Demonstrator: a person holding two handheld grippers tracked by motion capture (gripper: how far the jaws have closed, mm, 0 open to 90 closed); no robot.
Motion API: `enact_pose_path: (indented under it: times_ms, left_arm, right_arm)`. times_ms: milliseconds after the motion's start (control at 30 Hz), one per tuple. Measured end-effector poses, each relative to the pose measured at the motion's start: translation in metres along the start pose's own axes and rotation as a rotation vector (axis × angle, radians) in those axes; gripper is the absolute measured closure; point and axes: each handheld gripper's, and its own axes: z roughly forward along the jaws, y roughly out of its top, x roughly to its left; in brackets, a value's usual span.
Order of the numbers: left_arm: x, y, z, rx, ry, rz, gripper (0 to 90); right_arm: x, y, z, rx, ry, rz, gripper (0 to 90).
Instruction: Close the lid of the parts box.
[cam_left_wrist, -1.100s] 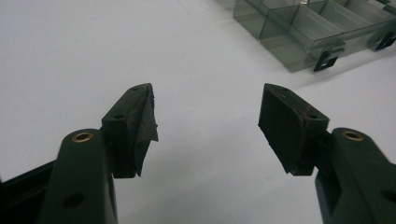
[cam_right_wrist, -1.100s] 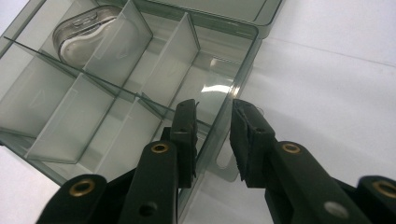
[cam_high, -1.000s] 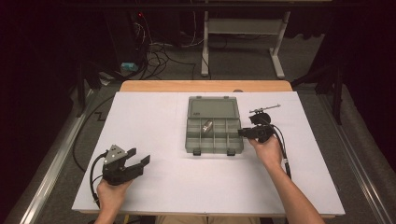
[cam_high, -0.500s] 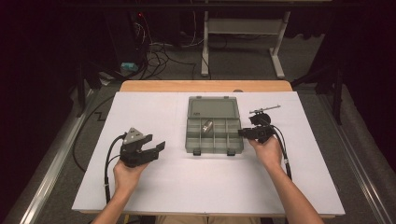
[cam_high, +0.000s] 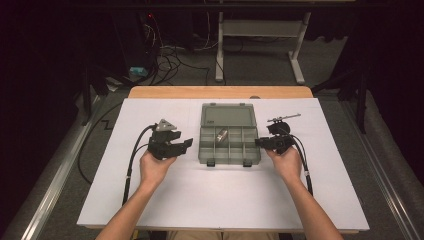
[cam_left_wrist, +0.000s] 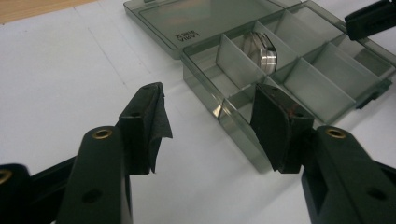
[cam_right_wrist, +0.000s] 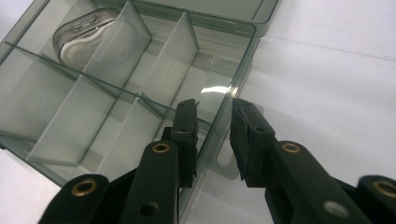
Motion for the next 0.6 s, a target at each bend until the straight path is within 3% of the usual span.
enact_pose_path:
  times_ms: [333,500,600]
  left_arm:
    - [-0.008,0.018,0.032,0.026,0.008,-0.042,44.5]
    - [-0.004,0.027,0.044,0.031,0.017,-0.083,44.9]
    - [-0.002,0.028,0.050,0.038,0.034,-0.082,46.2]
  right_arm:
    - [0.001,-0.001,0.000,-0.006,-0.008,0.002,72.4]
    - [0.001,-0.001,0.000,-0.002,-0.006,-0.001,72.4]
    - [0.001,-0.002,0.000,-0.008,-0.007,0.004,72.4]
